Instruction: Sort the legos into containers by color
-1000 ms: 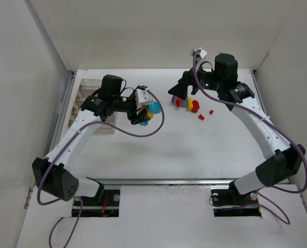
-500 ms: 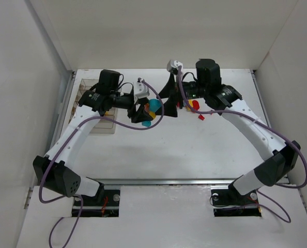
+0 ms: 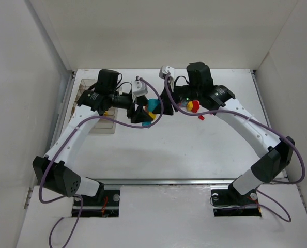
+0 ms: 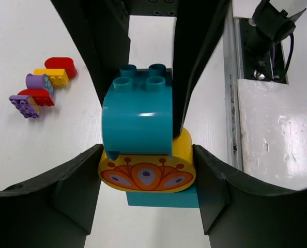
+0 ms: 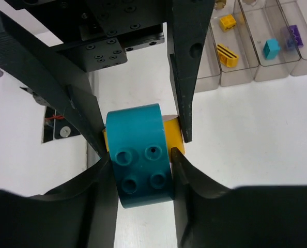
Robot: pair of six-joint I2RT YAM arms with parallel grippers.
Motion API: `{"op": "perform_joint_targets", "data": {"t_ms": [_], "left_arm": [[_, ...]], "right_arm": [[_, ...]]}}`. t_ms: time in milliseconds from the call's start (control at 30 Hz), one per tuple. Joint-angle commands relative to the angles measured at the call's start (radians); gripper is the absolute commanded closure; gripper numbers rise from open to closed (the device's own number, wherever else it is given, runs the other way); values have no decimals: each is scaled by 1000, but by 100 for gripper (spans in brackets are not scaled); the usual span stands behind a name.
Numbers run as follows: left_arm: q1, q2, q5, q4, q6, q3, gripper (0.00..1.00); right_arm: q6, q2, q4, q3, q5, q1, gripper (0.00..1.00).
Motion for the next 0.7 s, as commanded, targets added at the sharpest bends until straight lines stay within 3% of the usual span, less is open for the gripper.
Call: {"op": "perform_joint_targets", "data": {"t_ms": [0, 33, 100, 233, 400, 667], "left_arm": [[7, -42, 30, 36, -7, 18, 100], [7, -42, 16, 36, -7, 18, 100], [7, -51, -18, 36, -7, -14, 100], [17, -61, -102, 25, 20, -88, 100], [53, -81, -167, 25, 53, -200, 100], [53, -91, -309, 89, 27, -358, 100]], "right_arm": [[20, -10, 31, 49, -1, 6, 79], [29, -10, 40, 37, -1, 6, 92], [49, -20, 65, 28, 20, 6, 100], [105, -63, 134, -15, 113, -3, 100], [288, -132, 303, -116, 138, -113, 100], [342, -79, 303, -86, 187, -133, 100]]}}
